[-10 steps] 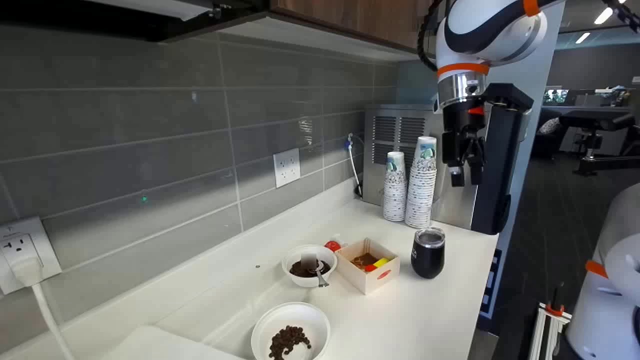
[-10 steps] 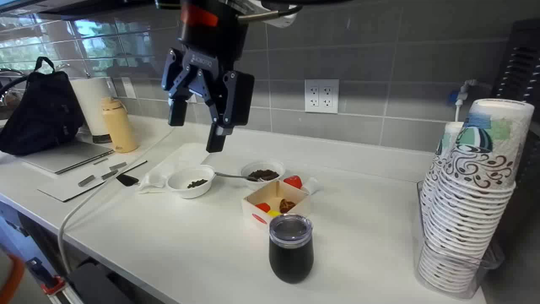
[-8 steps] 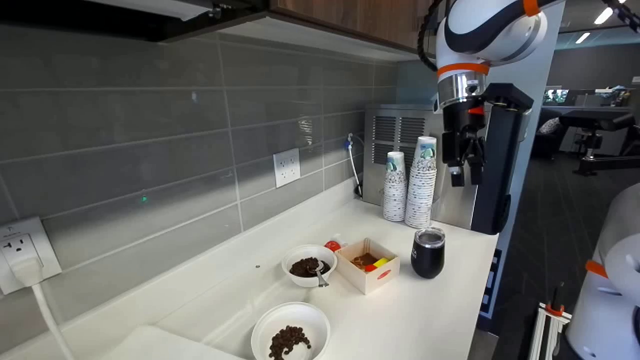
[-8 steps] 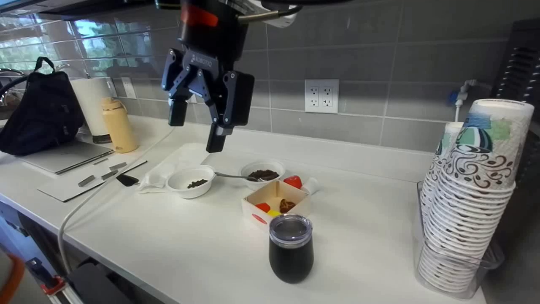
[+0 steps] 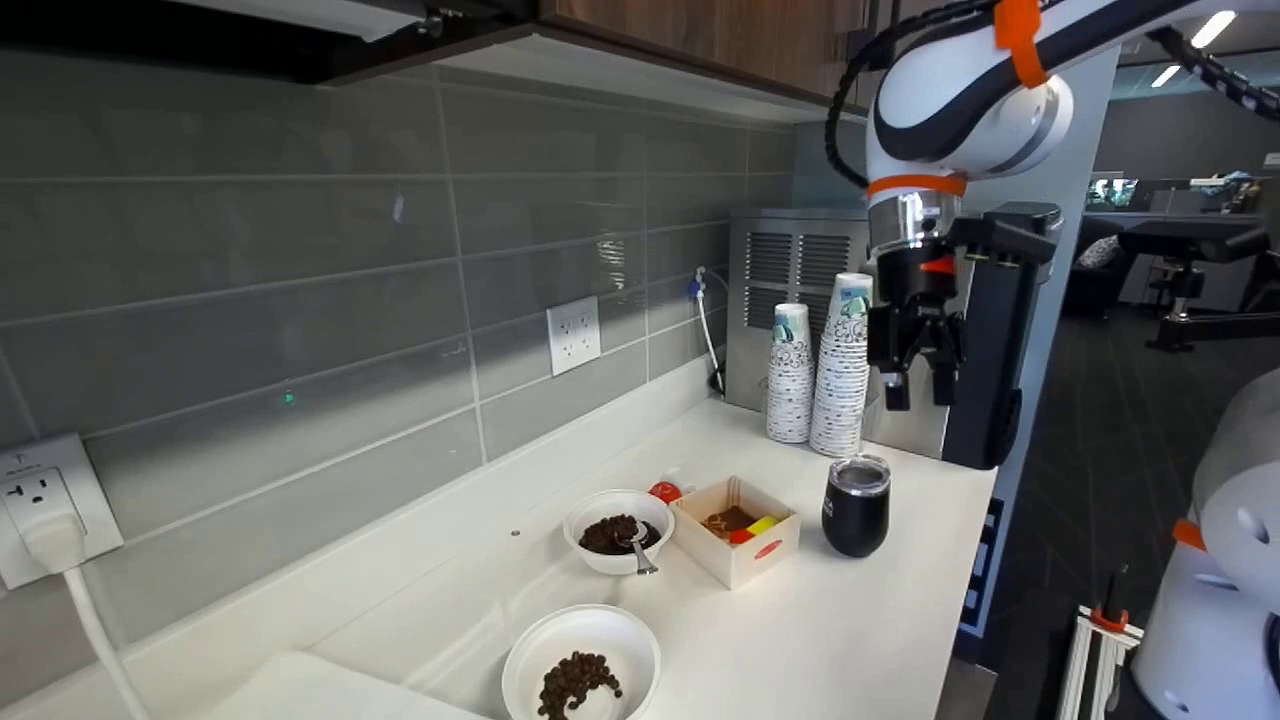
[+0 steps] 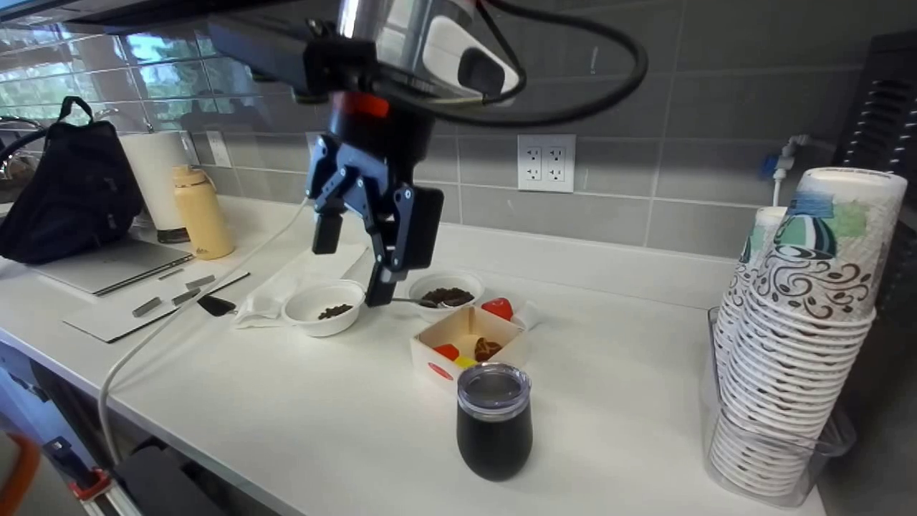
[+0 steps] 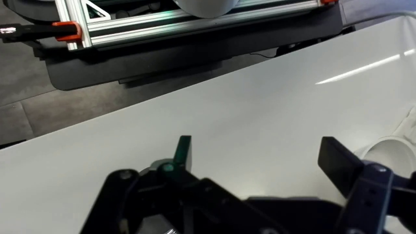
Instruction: Scoop up the beans from the bowl on the right and put them to the bowl on the left
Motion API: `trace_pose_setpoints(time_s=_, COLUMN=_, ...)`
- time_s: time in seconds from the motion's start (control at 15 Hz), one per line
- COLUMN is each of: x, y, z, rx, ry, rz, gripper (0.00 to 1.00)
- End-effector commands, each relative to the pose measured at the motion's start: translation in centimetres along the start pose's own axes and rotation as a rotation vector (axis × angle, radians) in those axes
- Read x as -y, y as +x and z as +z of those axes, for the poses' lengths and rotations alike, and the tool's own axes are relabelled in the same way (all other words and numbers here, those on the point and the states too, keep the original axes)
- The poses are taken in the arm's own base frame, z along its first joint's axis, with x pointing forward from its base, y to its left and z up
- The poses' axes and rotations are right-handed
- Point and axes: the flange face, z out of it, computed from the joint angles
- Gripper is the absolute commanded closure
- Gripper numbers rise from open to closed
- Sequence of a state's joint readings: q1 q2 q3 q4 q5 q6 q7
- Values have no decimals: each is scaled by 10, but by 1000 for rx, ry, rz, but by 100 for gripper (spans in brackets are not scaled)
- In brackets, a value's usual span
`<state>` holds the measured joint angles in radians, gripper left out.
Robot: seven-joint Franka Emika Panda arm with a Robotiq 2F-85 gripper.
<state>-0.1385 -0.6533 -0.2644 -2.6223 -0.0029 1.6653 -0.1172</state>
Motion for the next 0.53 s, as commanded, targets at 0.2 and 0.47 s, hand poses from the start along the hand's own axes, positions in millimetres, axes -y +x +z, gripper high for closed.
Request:
trace_pose_setpoints(time_s=0.2, x=4, y=41, z=53, rx=-98, ry=180, rz=243, gripper=0)
trace_pose_setpoints(time_s=0.47, x=37, y=62, z=67, rx=-156, ry=295, rz=301, gripper=0)
